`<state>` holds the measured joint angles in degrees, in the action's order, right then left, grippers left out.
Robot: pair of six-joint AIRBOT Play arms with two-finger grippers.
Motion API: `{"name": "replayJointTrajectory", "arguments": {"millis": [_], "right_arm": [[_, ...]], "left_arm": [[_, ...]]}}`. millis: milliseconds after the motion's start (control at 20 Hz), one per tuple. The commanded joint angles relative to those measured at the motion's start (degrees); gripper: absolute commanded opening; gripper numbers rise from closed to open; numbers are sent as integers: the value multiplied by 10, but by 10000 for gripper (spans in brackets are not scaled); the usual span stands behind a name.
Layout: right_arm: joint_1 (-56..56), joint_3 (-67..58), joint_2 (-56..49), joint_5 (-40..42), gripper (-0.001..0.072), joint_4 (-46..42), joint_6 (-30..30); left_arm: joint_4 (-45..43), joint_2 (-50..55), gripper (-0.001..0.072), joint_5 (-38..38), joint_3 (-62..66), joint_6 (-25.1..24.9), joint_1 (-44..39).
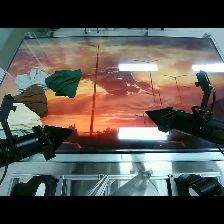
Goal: Fold the shirts.
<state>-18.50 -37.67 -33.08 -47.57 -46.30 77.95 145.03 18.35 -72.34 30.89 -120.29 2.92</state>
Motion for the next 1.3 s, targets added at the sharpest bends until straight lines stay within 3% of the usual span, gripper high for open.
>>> {"name": "replayJointTrajectory", "arguments": {"millis": [0, 650, 900, 1050, 1150, 1250], "right_arm": [[0, 1, 0, 0, 22, 0, 0], [0, 2, -1, 0, 22, 0, 0], [0, 2, -2, 2, 21, 0, 0], [0, 2, -2, 30, 23, 0, 0], [0, 2, -3, 65, 23, 0, 0], [0, 2, -9, 107, 23, -2, 0]], "left_arm": [[1, -1, 22, 1, -1, 0, 0], [-4, -1, 22, 35, -3, -14, 0], [-12, 5, 7, 146, 9, 30, 2], [-156, 100, 4, 185, 113, 107, 32], [-227, 235, 6, 139, 214, 114, 66], [-231, 388, 21, 79, 308, 113, 92]]}}
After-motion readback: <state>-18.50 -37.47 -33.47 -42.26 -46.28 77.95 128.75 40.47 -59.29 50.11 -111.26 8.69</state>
